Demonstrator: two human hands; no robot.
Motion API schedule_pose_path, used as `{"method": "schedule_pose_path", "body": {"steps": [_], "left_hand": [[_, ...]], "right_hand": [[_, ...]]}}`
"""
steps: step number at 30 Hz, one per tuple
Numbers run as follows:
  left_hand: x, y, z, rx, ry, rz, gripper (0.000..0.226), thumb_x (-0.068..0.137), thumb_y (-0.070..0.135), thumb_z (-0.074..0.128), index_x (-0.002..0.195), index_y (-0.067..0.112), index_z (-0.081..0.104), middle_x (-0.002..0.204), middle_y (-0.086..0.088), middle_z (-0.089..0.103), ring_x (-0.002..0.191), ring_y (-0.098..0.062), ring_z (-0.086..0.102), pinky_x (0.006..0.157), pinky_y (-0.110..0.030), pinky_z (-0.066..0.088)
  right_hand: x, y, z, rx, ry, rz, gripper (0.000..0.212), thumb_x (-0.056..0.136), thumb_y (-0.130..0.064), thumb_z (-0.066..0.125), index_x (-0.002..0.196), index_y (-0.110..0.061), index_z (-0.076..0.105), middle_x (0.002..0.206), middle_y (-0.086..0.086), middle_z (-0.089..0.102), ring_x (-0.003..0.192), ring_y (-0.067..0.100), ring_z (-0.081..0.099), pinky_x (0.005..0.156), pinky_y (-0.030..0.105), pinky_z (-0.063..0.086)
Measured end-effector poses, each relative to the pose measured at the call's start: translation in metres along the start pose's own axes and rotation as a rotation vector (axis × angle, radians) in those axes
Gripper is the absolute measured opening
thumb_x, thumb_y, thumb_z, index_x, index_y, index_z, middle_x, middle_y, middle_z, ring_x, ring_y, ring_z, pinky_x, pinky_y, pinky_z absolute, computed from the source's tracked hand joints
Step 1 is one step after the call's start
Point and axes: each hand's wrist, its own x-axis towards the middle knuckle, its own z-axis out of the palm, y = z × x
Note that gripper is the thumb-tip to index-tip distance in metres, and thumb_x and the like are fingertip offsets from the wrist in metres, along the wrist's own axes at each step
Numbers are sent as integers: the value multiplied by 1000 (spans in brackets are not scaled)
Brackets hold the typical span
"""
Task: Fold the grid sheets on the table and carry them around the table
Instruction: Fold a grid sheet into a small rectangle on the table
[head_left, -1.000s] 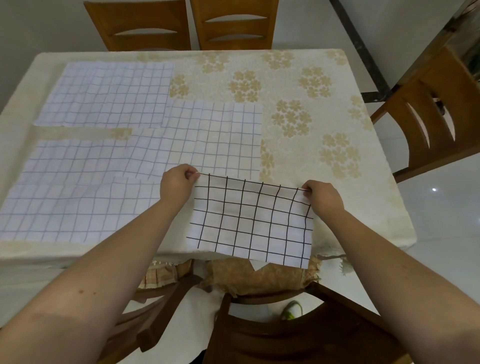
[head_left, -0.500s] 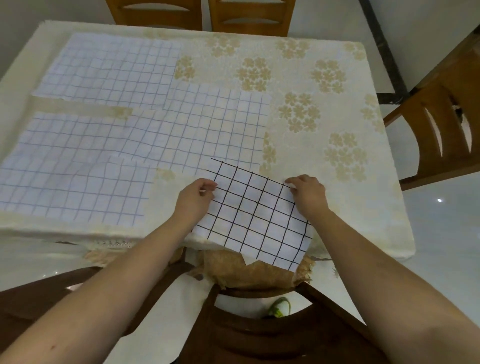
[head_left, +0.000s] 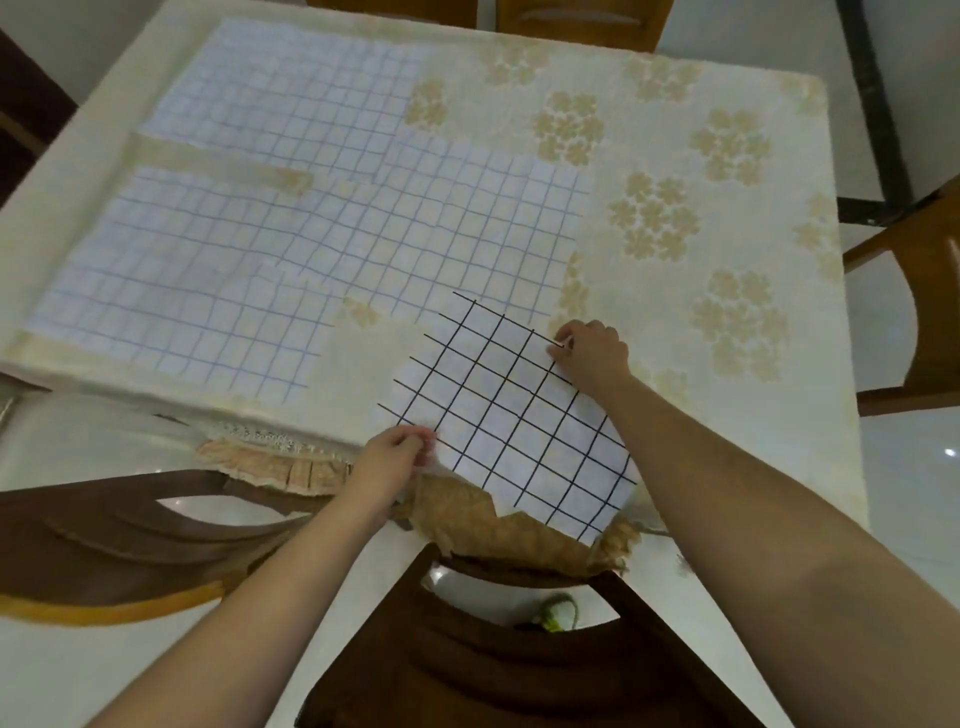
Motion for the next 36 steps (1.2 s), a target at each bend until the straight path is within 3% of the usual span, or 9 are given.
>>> {"method": "schedule_pose_path", "body": {"steps": [5,10,13,16,19,23,29,32,36], "left_hand": [[-8,-27,21,22,45,-138,22,97,29,50,101,21,70,106,-8,69,100,-26,62,91,-46,53],[-20,-46,38,-48,-71,-256,55,83,58,61,121,17,63,117,-7,67,109,-24,62,96,-44,51],[-31,-42,47,-178,-134,-288,36,90,42,64,117,18,63,113,-3,68,105,-18,63,90,-35,51],[-35,-44,54,-178,-132,-291,35,88,36,67,118,18,63,111,-1,67,107,-17,61,102,-45,44],[-33,-45,59,-198,-100,-286,36,86,34,70,117,17,63,109,-2,67,107,-18,60,104,-47,44],[-32,-42,63,-276,-80,-250,31,88,25,69,117,16,64,111,-3,66,104,-17,62,86,-33,52],[-31,-31,54,-262,-80,-153,21,93,22,63,112,15,64,100,-1,67,95,-14,63,75,-28,50],[-28,-24,42,-262,-83,-113,14,93,22,63,107,18,64,87,-3,68,84,-15,63,66,-26,48],[-18,-14,22,-189,-110,-27,20,84,40,70,99,27,71,87,-4,69,90,-28,62,81,-46,50]], "right_hand": [[7,-2,-3,-22,-61,13,43,93,-55,53,121,-23,59,124,9,55,118,32,48,98,43,40],[5,-4,-8,-32,-106,-32,40,97,-51,47,119,-19,60,119,9,60,113,32,54,94,42,41],[2,-3,-10,41,-143,-11,35,98,-47,45,103,-17,63,100,7,63,101,31,59,93,43,44],[-2,0,-14,133,-147,28,38,99,-47,45,73,-21,56,72,1,56,84,29,59,91,45,45],[-7,2,-22,107,-132,65,46,99,-49,43,61,-24,46,62,-1,48,74,26,53,89,41,39],[-10,9,-29,203,-121,94,45,97,-49,48,59,-26,44,59,-3,45,64,21,46,78,37,34],[-27,20,-46,352,-117,82,47,101,-39,46,59,-22,34,57,-2,32,52,16,32,52,30,25],[-37,23,-53,406,-121,104,48,101,-37,46,61,-14,33,60,2,30,56,20,32,55,32,24],[-50,31,-57,578,-109,172,52,98,-42,51,75,4,56,72,7,47,75,22,46,67,32,34]]}}
